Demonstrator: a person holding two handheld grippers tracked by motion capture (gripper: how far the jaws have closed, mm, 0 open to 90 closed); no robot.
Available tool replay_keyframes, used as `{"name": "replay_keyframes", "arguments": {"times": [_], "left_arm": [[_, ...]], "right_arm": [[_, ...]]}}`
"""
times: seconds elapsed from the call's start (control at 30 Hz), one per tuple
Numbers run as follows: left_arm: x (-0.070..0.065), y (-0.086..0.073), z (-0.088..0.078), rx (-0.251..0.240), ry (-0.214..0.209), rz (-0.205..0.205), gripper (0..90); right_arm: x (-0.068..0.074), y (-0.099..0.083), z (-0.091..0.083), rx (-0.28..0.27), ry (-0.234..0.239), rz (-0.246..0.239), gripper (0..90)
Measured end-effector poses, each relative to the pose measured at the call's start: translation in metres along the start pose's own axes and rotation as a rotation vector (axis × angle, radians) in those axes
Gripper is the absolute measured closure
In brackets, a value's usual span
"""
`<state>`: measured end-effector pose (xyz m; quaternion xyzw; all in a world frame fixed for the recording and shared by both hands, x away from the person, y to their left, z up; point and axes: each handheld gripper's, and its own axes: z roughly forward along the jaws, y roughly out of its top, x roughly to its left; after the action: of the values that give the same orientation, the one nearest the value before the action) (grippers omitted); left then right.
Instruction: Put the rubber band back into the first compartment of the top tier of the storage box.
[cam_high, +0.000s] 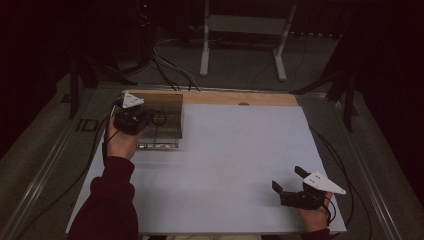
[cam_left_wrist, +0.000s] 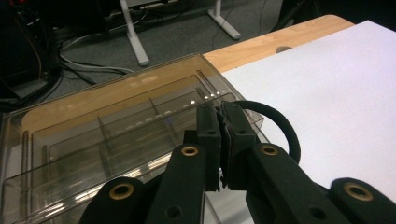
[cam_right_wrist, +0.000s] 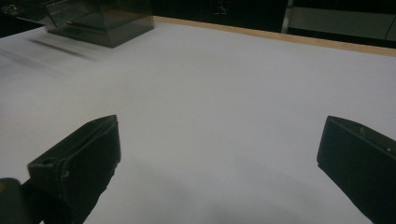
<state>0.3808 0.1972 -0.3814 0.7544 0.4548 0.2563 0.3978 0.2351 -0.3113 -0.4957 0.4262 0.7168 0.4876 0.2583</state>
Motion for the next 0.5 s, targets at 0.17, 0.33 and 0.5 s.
{"name": "replay_keyframes", "arguments": {"times": [0.17, 0.33, 0.5], "left_arm": [[0.005, -0.003, -0.003, 0.004, 0.011, -0.002, 88.4], [0.01, -0.006, -0.007, 0.007, 0.024, -0.009, 88.4], [0.015, -0.009, -0.011, 0.004, 0.035, -0.015, 88.4]], "right_arm": [[0.0, 0.0, 0.0, 0.003, 0.002, 0.0, 0.0], [0.001, 0.0, 0.001, 0.003, 0.002, -0.002, 0.0], [0.001, 0.0, 0.001, 0.005, 0.005, -0.005, 0.0]]}}
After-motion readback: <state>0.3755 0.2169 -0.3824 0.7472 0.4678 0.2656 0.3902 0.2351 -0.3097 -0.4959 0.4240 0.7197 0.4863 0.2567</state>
